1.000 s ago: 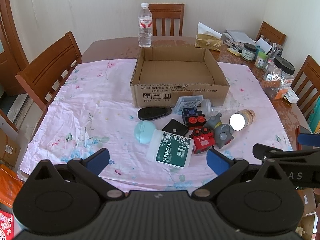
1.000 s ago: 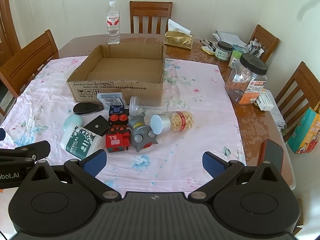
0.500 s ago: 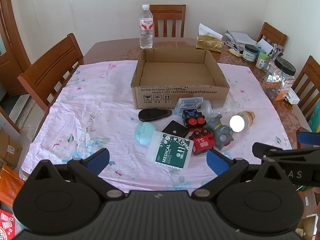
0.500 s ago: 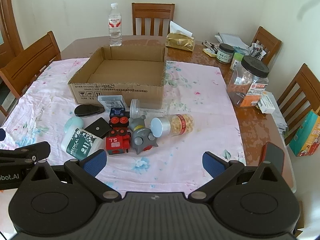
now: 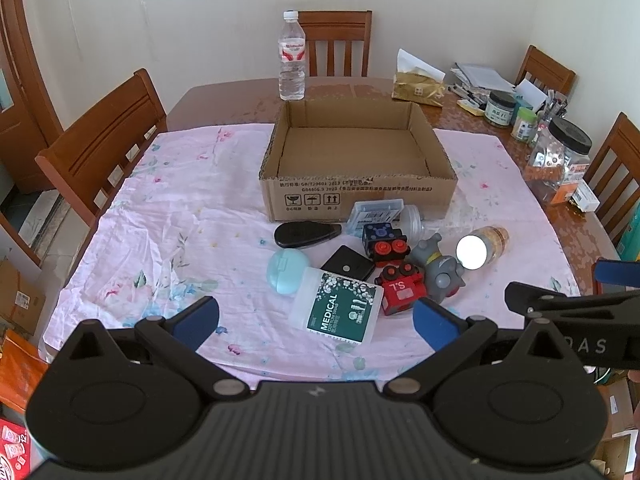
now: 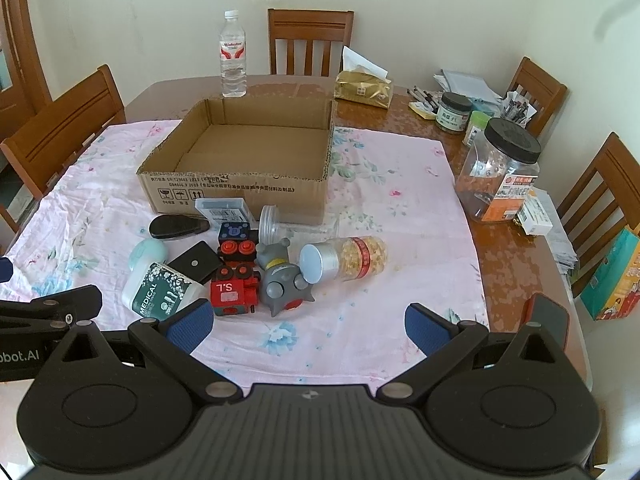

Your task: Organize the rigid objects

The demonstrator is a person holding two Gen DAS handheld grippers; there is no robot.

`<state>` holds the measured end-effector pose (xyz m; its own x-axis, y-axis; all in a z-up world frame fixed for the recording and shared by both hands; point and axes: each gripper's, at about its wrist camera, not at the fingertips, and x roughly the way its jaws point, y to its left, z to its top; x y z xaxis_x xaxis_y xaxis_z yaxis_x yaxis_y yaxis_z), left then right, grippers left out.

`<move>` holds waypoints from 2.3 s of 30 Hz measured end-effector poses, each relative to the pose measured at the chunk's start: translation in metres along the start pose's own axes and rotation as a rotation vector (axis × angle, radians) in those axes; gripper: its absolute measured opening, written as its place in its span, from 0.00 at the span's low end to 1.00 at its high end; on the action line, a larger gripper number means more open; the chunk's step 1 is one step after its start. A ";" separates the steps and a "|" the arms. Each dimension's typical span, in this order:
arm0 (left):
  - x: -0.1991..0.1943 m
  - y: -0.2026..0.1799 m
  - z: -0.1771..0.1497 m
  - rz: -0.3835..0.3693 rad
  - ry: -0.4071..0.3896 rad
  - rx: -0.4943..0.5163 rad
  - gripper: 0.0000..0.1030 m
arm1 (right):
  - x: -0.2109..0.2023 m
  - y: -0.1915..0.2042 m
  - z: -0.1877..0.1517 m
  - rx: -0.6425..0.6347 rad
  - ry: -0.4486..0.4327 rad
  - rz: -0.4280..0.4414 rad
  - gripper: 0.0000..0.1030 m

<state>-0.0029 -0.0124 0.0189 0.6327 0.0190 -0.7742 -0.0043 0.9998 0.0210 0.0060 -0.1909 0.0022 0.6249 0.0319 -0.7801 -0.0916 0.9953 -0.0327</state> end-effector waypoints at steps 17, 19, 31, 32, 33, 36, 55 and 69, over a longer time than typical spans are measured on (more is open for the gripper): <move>0.025 0.003 0.002 -0.049 -0.002 0.019 1.00 | 0.017 -0.010 0.004 0.025 -0.048 0.066 1.00; 0.033 0.004 0.000 -0.053 0.012 0.026 1.00 | 0.022 -0.011 0.002 0.034 -0.049 0.081 1.00; 0.067 0.023 -0.007 -0.112 0.057 0.086 1.00 | 0.051 0.005 -0.015 0.025 0.005 0.131 1.00; 0.070 0.026 -0.006 -0.113 0.060 0.093 1.00 | 0.054 0.008 -0.015 0.026 0.011 0.127 1.00; 0.073 0.028 -0.005 -0.114 0.065 0.099 1.00 | 0.056 0.009 -0.015 0.028 0.015 0.123 1.00; 0.082 0.038 0.000 -0.115 0.072 0.111 1.00 | 0.062 0.015 -0.014 0.040 0.027 0.114 1.00; 0.195 0.061 0.046 -0.156 0.144 0.126 0.99 | 0.080 0.037 -0.019 0.098 0.084 0.091 1.00; 0.206 0.081 0.035 -0.120 0.179 0.137 1.00 | 0.088 0.041 -0.018 0.107 0.109 0.066 1.00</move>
<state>0.1541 0.0727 -0.1162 0.4748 -0.0861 -0.8759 0.1757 0.9844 -0.0015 0.0434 -0.1485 -0.0785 0.5314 0.0935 -0.8419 -0.0430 0.9956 0.0834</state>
